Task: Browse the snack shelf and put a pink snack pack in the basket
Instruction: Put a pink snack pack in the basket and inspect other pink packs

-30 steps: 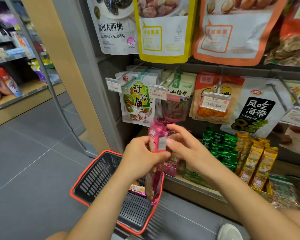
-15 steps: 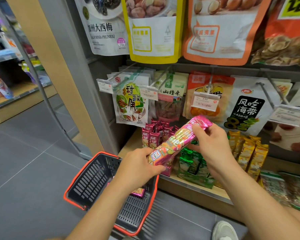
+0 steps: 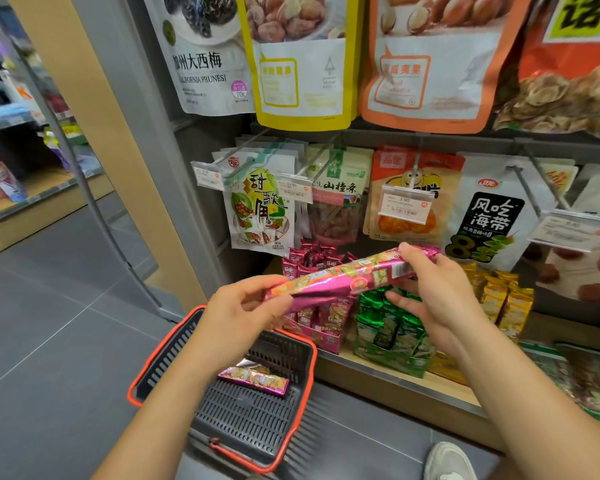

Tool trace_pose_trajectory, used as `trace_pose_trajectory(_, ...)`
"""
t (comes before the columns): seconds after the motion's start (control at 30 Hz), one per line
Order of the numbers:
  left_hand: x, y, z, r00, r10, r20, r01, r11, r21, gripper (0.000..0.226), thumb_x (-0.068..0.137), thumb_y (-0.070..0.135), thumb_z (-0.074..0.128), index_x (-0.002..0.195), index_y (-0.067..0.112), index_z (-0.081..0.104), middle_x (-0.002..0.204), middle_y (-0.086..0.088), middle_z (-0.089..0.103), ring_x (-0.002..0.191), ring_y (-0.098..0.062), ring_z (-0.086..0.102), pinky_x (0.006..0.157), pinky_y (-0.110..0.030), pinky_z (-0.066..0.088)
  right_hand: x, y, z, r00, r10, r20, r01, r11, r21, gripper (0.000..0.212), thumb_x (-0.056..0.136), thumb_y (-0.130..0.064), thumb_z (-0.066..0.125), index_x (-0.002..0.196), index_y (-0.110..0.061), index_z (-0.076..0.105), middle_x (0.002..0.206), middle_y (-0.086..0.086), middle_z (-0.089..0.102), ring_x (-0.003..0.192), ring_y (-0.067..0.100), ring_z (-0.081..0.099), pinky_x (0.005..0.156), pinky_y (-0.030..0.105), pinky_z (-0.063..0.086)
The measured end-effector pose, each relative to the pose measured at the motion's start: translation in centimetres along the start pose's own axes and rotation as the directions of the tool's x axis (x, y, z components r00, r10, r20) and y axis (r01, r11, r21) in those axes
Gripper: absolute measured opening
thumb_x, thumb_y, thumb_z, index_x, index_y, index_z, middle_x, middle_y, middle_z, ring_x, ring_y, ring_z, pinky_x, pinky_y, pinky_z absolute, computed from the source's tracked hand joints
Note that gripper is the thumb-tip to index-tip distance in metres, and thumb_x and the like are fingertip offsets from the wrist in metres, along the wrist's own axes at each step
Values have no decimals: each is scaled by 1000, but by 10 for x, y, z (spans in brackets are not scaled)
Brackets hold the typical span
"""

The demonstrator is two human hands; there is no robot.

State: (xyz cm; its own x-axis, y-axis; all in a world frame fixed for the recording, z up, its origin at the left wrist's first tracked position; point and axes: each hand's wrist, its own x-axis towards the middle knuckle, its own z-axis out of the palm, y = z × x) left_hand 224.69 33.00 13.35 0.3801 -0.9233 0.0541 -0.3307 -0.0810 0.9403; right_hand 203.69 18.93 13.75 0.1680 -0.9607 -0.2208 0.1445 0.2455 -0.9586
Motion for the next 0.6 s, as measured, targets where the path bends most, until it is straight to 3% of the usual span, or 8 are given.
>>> trace_pose_trajectory(0.1, -1, 2, -2, 996, -53, -70, 51, 998, -25, 45, 84, 59, 46, 81, 22, 73, 58, 0, 61, 51, -9, 54, 50, -15, 44, -2, 0, -3, 998, -26, 50, 31, 995, -98, 29, 88, -36, 68, 113, -26, 57, 100, 8, 68, 87, 18, 70, 55, 26, 55)
trace_pose_trajectory(0.2, 2, -1, -1, 974, -181, -135, 169, 981, -97, 59, 95, 56, 38, 86, 9, 71, 50, 4, 46, 45, -7, 40, 42, -14, 34, -6, 2, -3, 990, -26, 139, 55, 977, -207, 26, 87, -43, 66, 97, -20, 68, 91, 9, 74, 81, 17, 71, 55, 23, 53)
trace_pose_trajectory(0.33, 4, -5, 1, 969, -207, -137, 184, 969, -166, 54, 99, 53, 33, 78, 22, 73, 52, 3, 32, 46, -8, 28, 41, -16, 24, -8, 2, -2, 989, 0, 151, 45, 955, -293, 35, 92, -48, 57, 94, -14, 67, 85, 8, 74, 66, 12, 69, 55, 26, 55)
trace_pose_trajectory(0.43, 6, -6, -1, 968, -184, -172, 153, 971, -182, 55, 101, 48, 33, 66, 29, 71, 55, 4, 40, 48, -7, 31, 44, -15, 28, -8, -1, -4, 981, 84, 177, -12, 928, -372, 40, 99, -48, 44, 97, -15, 66, 82, 10, 75, 60, 15, 68, 53, 26, 55)
trace_pose_trajectory(0.6, 7, -7, -13, 987, -66, -144, 29, 969, -246, 40, 104, 23, 36, 99, 23, 76, 86, -12, 66, 68, -17, 43, 58, -25, 33, -10, -2, -9, 960, 147, 237, -57, 935, -349, 29, 98, -35, 55, 96, -11, 71, 90, 13, 72, 64, 15, 65, 52, 22, 55)
